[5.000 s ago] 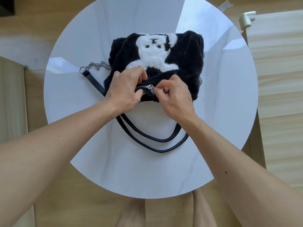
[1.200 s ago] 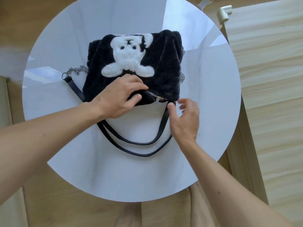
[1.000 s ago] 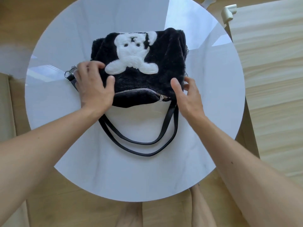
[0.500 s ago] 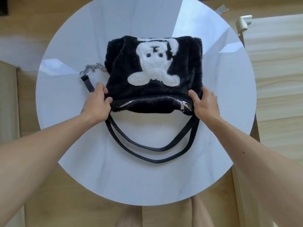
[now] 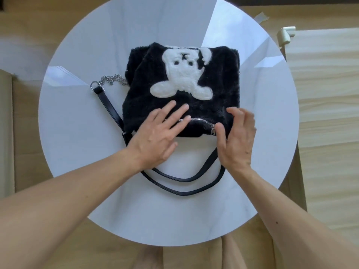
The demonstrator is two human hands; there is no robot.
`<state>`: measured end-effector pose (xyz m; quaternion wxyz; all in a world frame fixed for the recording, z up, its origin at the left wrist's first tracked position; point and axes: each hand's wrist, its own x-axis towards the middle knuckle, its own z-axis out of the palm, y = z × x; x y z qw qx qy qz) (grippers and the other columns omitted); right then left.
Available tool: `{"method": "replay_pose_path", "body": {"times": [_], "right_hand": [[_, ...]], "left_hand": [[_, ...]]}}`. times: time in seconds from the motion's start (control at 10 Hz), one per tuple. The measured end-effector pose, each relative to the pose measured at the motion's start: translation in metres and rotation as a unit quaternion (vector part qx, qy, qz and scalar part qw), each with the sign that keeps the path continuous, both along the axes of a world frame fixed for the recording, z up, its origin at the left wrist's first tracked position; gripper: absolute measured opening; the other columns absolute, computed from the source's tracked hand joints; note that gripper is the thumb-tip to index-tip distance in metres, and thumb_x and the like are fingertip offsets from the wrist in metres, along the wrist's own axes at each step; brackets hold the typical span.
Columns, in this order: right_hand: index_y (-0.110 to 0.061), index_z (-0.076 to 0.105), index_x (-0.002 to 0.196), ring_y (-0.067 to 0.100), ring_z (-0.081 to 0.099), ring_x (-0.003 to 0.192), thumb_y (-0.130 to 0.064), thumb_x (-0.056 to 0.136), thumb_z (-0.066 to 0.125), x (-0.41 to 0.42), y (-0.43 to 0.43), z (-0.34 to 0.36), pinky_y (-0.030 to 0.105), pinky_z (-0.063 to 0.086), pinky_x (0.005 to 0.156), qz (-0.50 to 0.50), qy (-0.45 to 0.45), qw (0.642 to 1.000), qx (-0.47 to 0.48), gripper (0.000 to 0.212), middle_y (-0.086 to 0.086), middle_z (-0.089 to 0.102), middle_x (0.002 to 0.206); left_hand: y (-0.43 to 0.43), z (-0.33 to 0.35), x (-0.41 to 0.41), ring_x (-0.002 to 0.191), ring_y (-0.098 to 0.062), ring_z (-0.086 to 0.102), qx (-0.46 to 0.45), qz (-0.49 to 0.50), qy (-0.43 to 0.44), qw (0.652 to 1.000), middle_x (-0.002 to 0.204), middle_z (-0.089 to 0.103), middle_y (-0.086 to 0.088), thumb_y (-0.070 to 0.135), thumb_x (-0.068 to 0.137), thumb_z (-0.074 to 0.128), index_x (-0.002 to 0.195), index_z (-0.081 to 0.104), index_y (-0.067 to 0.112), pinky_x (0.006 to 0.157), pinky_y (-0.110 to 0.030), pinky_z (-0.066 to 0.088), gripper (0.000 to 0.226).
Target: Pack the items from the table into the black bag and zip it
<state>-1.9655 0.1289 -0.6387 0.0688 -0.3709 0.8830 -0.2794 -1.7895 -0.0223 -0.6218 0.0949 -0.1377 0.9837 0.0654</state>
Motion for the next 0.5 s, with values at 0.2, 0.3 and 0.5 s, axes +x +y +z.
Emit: {"method": "replay_pose_path", "body": {"times": [0.2, 0.3, 0.5], "right_hand": [[-0.024, 0.015, 0.160, 0.025, 0.000, 0.156, -0.046, 0.103, 0.039, 0.030, 0.004, -0.016, 0.053, 0.014, 0.123, 0.219, 0.035, 0.957, 0.186, 0.065, 0.005, 0.002, 0.169], [-0.025, 0.008, 0.161, 0.025, -0.004, 0.156, -0.054, 0.103, 0.030, 0.034, 0.000, -0.012, 0.053, 0.008, 0.124, 0.208, 0.011, 0.952, 0.224, 0.069, 0.003, -0.004, 0.169], [-0.023, 0.008, 0.161, 0.022, -0.001, 0.156, -0.048, 0.103, 0.037, 0.044, -0.007, 0.050, 0.048, 0.006, 0.125, 0.165, -0.050, 0.961, 0.216, 0.069, 0.003, -0.004, 0.169]], "left_hand": [[0.005, -0.012, 0.014, 0.153, -0.031, -0.008, 0.017, -0.013, -0.076, 0.997, 0.167, -0.002, -0.007, 0.049, 0.087, 0.049, 0.156, 0.018, 0.016, 0.122, -0.053, 0.015, 0.082], [-0.001, -0.005, 0.014, 0.152, -0.029, -0.012, 0.035, -0.024, -0.091, 0.995, 0.167, -0.006, -0.006, 0.050, 0.091, 0.046, 0.157, 0.014, 0.017, 0.123, -0.051, 0.011, 0.081], [-0.006, 0.048, 0.023, 0.154, -0.025, -0.001, 0.060, 0.023, -0.107, 0.992, 0.167, 0.006, -0.006, 0.044, 0.097, 0.042, 0.157, 0.014, 0.016, 0.124, -0.044, 0.009, 0.072]]}}
